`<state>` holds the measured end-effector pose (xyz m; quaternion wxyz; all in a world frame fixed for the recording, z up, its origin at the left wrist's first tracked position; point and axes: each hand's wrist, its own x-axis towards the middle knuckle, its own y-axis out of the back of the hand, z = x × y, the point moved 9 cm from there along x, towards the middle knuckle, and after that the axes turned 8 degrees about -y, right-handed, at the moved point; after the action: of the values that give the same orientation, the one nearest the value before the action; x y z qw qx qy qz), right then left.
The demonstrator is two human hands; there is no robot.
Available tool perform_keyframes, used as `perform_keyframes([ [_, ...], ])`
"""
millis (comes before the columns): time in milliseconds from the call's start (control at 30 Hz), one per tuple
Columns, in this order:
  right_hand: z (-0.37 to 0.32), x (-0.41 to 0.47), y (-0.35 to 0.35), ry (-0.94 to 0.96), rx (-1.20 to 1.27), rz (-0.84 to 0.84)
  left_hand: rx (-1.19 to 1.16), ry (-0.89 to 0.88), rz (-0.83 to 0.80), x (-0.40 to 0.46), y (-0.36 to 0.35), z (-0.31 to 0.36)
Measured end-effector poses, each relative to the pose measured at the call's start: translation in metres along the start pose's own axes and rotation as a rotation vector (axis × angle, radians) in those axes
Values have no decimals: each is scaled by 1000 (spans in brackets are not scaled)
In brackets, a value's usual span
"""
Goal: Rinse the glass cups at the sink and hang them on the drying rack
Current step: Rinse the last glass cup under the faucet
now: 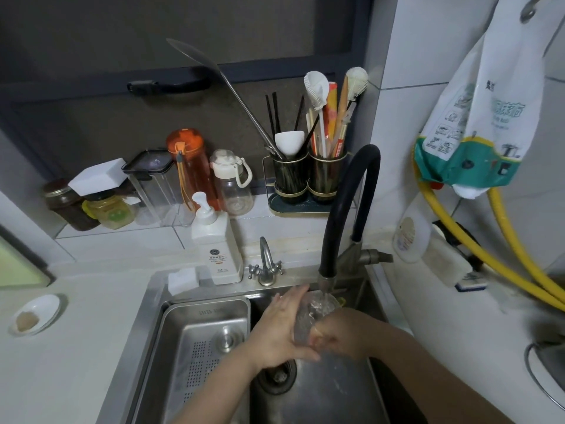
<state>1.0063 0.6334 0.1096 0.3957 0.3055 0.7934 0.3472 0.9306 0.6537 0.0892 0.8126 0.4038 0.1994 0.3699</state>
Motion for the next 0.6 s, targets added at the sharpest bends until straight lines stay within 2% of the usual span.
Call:
perform_keyframes([
  [167,-3,-3,0,-20,-41,-47,-184,26,80,-4,2,-6],
  [333,-4,1,7,-106,251,-49,-269,86,118,-7,-9,-8],
  [600,16,14,-12,-331,116,-111,-226,46,151,-8,-12,-2],
])
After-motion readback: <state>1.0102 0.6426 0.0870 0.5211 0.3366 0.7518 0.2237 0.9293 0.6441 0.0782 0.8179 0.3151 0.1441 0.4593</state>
